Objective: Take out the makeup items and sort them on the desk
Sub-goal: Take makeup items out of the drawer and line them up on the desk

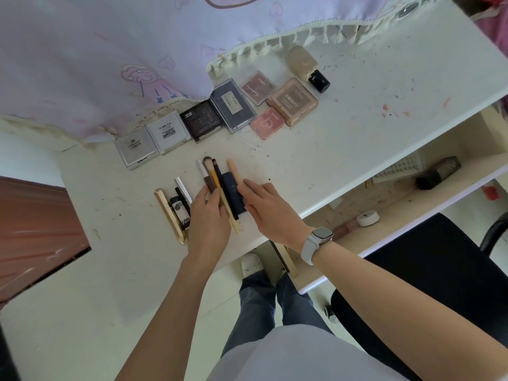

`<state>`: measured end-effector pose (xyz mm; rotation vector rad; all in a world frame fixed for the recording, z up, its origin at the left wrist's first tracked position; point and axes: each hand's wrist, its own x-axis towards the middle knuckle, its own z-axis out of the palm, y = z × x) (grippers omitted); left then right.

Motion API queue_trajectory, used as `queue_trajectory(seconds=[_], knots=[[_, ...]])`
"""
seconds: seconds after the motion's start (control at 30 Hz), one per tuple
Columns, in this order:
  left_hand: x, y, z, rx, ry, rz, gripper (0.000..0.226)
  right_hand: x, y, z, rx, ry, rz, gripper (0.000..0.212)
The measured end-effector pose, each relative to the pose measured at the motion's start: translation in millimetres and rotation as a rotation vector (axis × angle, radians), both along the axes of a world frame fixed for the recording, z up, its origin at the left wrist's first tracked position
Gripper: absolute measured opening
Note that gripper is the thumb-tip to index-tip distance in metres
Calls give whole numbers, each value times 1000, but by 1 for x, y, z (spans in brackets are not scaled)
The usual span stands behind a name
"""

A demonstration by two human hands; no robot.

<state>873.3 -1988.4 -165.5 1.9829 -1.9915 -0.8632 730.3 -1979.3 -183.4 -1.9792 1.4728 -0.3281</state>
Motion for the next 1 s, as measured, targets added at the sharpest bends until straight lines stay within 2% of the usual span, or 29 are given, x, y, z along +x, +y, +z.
queue_trajectory(seconds=[0.13, 0.23, 0.3, 0.37, 0.43, 0.5, 0.57, 0.67, 0.8, 1.0], knots=[[-14, 12, 11, -62, 3, 75, 33, -24, 15, 6, 2, -61, -103, 40], [-43, 31, 17, -130, 113, -31, 28, -60, 39, 12, -54, -102, -217, 31], [-70, 47, 13, -58, 192, -162, 27, -91, 59, 11, -59, -56, -316, 24], [-99, 63, 0, 94, 261, -284, 28, -126, 75, 4, 13, 42, -394, 20], [-128, 75, -18, 254, 293, -389, 31, -163, 82, -9, 159, 239, -378, 22], [-155, 78, -40, 397, 278, -430, 34, -195, 78, -22, 336, 466, -337, 29], [-180, 76, -65, 486, 211, -458, 36, -216, 70, -35, 426, 576, -322, 29], [-208, 70, -97, 551, 121, -480, 33, -228, 55, -56, 479, 624, -294, 25], [-226, 64, -126, 540, 44, -471, 28, -230, 45, -86, 511, 717, -188, 39], [-232, 51, -128, 657, -30, -476, 33, -229, 44, -97, 457, 681, -136, 25]])
